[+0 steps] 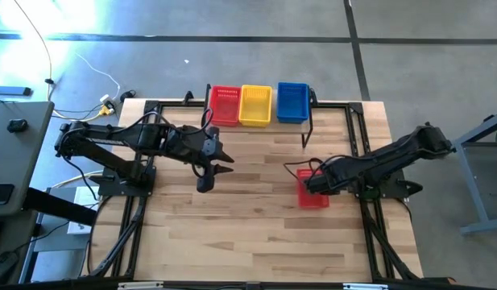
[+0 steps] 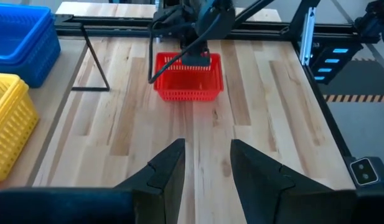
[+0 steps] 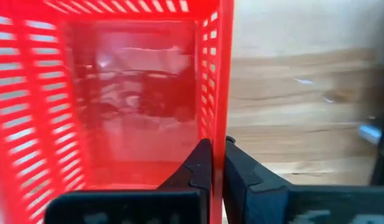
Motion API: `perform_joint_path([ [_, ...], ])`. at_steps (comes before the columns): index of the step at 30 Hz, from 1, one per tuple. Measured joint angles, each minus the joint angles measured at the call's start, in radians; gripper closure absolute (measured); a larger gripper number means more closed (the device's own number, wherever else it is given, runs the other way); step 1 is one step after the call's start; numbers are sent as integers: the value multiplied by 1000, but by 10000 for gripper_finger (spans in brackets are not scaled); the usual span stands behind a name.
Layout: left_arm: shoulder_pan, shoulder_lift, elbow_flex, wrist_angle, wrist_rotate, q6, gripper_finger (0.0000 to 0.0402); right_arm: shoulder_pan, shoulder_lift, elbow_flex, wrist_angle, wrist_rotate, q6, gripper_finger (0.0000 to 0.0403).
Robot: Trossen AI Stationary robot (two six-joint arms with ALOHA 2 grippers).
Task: Stack baskets on shelf by color
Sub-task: Stack the red bin on the stacked red bins on the shelf
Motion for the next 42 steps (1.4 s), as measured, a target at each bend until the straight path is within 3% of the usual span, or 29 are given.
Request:
perform_joint_path([
  [10,-8,29,-1,-4,-1,4,284,1,15,179,54,222,33,402],
  [24,-91,149,-1,-31,-75,51,284,-1,266,506,48,378,-54,402],
  [31,-146,205,0,-29,-170,90,284,-21,320,556,110,386,-47,403],
  [42,-195,284,0,-25,-236,140,284,-34,323,556,294,457,-56,403],
])
